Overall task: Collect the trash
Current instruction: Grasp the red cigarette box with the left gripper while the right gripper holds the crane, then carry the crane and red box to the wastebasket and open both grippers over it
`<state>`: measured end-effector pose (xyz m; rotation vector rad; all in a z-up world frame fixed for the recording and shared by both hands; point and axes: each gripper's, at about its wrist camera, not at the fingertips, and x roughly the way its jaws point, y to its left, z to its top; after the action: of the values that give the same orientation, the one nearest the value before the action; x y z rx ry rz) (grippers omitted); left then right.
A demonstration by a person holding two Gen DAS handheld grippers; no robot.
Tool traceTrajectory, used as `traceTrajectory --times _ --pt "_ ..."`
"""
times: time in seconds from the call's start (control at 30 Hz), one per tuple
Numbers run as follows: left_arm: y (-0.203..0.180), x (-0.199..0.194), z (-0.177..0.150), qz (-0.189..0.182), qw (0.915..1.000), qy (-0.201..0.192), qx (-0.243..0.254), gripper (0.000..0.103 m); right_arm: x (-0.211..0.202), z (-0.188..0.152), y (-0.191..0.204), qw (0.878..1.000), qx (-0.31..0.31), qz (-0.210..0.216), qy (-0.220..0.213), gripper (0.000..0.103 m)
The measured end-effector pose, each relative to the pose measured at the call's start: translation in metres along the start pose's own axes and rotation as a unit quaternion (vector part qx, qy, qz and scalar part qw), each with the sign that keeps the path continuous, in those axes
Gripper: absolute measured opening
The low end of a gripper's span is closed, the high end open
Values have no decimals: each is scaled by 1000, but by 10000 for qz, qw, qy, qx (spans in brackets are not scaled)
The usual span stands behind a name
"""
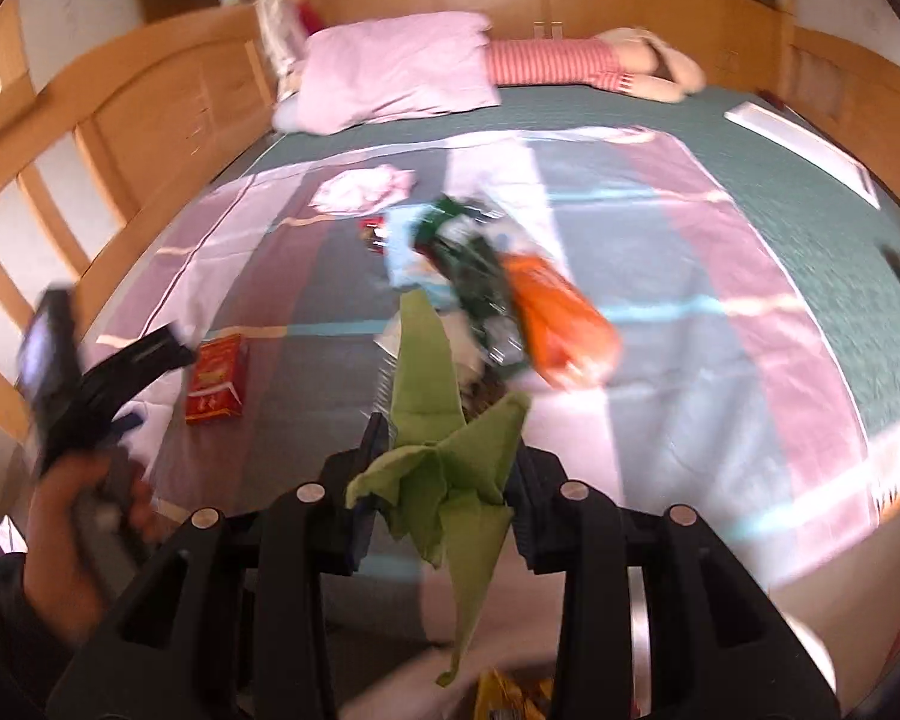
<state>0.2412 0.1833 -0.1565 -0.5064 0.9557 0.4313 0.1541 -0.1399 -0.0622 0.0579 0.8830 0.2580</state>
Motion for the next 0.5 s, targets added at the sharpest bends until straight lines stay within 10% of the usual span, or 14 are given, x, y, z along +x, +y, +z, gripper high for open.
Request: traceTrajectory --times 0.1,0.23,0.5 --pt "-26 23 -6 264 9949 415 881 96 5 -13 -6 9998 94 -12 173 37" --pt "-35 32 -23 535 9890 439 1307 60 8 -17 -5 9996 172 -106 222 37" --pt "-15 10 -28 -66 9946 177 1024 58 -9 -19 12 10000 38 -70 29 37"
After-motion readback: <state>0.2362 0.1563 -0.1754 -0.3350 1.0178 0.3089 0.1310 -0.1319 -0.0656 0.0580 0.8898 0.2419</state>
